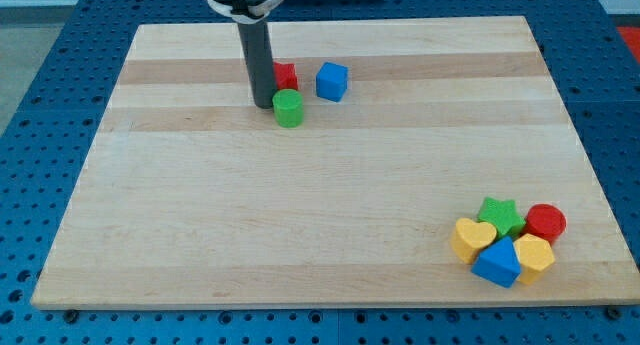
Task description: Push the green circle into the group of blocks
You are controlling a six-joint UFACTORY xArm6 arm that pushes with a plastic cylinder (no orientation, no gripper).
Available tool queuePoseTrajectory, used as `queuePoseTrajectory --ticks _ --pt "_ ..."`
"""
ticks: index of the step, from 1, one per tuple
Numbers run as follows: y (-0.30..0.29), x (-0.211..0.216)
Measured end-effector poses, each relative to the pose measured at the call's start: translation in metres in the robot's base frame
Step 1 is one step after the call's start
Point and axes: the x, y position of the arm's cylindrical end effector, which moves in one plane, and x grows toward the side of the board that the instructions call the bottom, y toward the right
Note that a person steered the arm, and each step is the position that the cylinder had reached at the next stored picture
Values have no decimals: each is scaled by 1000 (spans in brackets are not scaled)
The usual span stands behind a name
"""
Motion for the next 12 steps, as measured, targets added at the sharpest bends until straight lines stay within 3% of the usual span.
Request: queuePoseTrajectory --ticks 2,7,12 --pt "61 14" --pt "67 113" --pt "236 127"
